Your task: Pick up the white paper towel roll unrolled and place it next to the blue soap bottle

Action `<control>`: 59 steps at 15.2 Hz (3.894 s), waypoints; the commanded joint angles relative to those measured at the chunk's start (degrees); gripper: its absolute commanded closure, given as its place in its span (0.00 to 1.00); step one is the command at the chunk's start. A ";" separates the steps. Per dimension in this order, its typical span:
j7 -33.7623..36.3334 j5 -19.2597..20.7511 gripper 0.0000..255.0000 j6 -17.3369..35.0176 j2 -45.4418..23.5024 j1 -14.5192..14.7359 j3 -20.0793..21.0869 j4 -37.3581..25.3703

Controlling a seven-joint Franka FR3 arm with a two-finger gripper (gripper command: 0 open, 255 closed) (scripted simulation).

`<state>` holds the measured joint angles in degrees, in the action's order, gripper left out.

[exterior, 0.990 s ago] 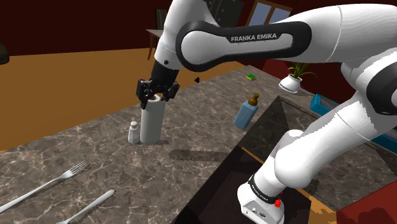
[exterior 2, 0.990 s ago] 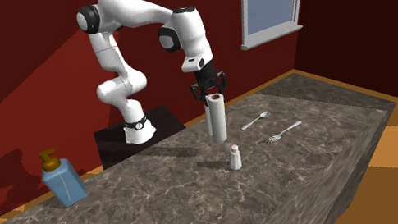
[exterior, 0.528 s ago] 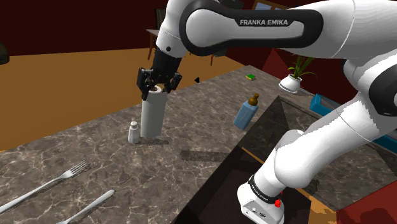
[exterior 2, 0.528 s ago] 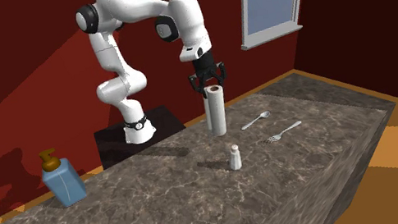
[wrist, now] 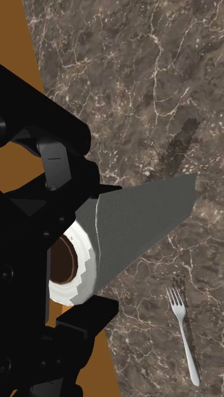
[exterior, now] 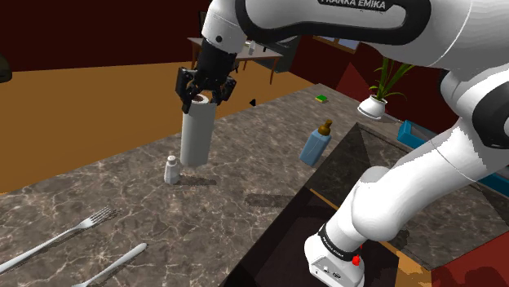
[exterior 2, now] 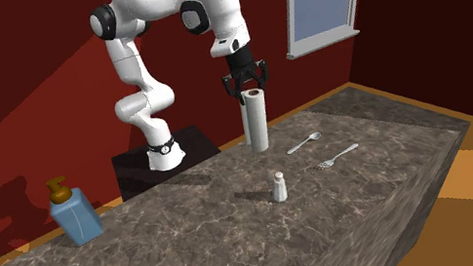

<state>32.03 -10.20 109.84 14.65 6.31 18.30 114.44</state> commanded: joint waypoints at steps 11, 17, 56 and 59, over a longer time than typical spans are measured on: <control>1.13 0.75 1.00 -9.09 -1.08 -0.30 -0.31 -10.17; 1.85 1.26 1.00 -13.80 -2.44 -0.43 -0.31 -16.23; -37.54 3.21 1.00 -29.73 3.00 -13.26 -28.96 -20.80; -42.04 3.41 1.00 -30.73 0.94 -14.55 -32.21 -23.20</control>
<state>-8.45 -6.91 79.06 15.94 -7.82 -12.92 91.32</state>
